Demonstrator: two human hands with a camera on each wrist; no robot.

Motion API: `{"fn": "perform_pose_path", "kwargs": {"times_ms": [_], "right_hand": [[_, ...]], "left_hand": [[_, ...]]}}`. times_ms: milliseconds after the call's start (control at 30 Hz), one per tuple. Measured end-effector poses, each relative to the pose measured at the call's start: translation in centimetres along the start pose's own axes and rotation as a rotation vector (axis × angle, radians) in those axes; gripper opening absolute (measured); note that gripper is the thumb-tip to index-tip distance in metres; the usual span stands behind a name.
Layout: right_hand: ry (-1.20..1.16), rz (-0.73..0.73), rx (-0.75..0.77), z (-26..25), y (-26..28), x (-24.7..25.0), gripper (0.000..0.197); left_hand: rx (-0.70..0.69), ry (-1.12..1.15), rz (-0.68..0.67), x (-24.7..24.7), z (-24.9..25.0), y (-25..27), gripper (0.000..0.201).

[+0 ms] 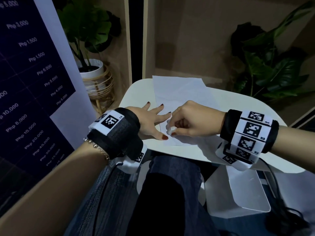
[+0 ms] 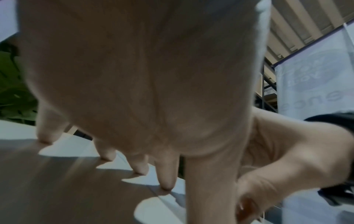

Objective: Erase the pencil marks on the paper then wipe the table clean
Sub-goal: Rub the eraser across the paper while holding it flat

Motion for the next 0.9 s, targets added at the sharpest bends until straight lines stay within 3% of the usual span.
{"fn": "perform_pose_path", "kwargs": {"times_ms": [200, 333, 400, 633, 767, 900], "right_hand": [[-0.076, -0.167, 0.003, -0.8, 1.4, 0.5, 0.01], [-0.009, 0.051, -0.078, -0.4, 0.7, 0.7, 0.015], [0.058, 0.091, -0.084, -0.6, 0.2, 0.2, 0.017], [-0.151, -0.233, -0.09, -1.5, 2.0, 1.0, 0.01], [0.07, -0.039, -0.253, 2.0, 3.3, 1.6, 0.022], [0.072, -0.032, -0.324, 3.2, 5.5, 0.2, 0.023]], "left_hand": [[-0.001, -0.004, -0.006, -0.1, -0.2, -0.1, 0.087], [-0.008, -0.015, -0.003, -0.1, -0.1, 0.1, 0.087], [-0.008, -0.023, -0.002, -0.1, -0.1, 0.1, 0.087], [-0.015, -0.048, -0.012, 0.1, -0.1, 0.3, 0.091], [-0.006, -0.109, -0.037, 0.2, 0.1, 0.9, 0.09], [-0.007, -0.111, -0.012, 1.0, 0.1, 1.4, 0.082]]}}
Point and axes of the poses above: each hand's wrist, its own y-axis away from the middle knuckle, its own x-axis out of the back of the hand, z = x × y, the point moved 1 cm from there along -y, towards the middle knuckle, and after that the axes turned 5 degrees about y, right-handed, at the moved point
